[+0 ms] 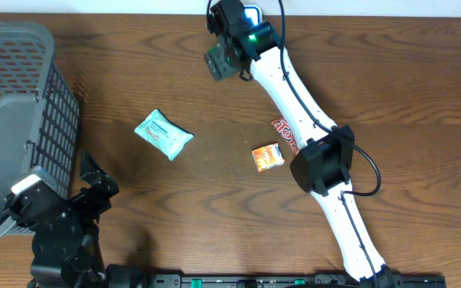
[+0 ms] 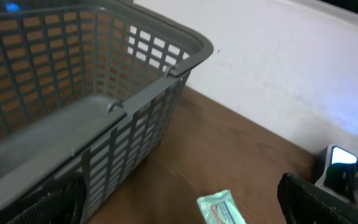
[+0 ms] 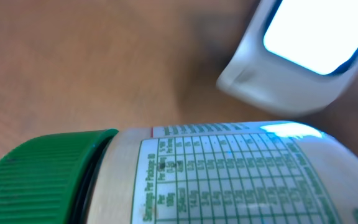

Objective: Scan the item barcode
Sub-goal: 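Raise the bottle and hold it in front of the white scanner, then carry the bottle to the right edge of the table and release it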

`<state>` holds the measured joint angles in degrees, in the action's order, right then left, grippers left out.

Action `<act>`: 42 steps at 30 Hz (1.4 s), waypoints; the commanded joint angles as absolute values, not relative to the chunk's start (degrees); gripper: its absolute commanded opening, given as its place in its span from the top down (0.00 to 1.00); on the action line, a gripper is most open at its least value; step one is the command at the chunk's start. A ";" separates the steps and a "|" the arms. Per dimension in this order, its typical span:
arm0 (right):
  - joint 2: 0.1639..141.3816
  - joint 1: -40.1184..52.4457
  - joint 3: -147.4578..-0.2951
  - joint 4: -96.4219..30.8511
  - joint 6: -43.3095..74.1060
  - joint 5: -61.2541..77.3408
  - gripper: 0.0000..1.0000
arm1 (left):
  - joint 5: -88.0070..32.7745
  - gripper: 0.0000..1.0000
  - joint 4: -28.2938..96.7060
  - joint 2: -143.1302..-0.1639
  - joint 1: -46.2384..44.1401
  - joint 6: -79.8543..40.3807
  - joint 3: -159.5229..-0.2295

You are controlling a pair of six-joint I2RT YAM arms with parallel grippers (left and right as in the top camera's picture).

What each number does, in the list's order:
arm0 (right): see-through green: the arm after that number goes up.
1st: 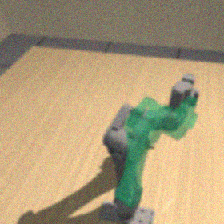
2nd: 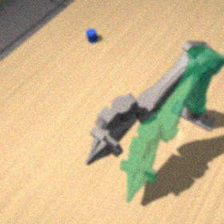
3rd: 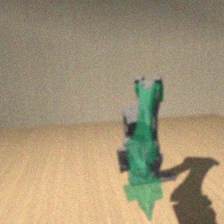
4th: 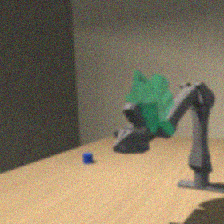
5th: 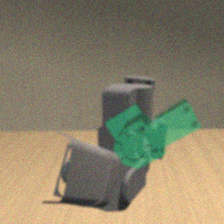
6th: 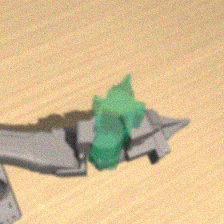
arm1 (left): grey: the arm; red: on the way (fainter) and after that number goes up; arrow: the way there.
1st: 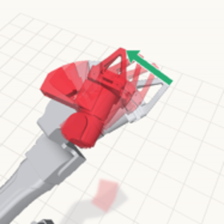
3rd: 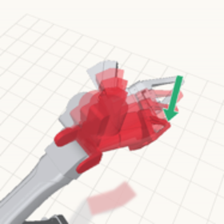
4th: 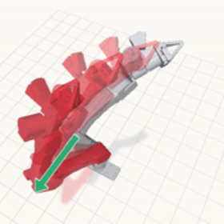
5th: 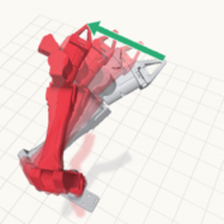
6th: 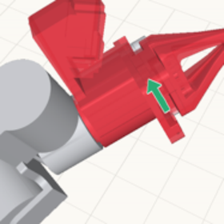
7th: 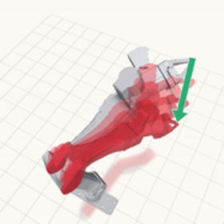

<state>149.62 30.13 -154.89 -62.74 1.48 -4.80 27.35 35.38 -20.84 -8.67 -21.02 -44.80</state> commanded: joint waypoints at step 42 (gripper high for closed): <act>150.52 22.02 -155.74 -39.40 8.08 -6.33 0.34 | 27.68 0.02 63.46 -20.84 -8.38 -21.30 -44.77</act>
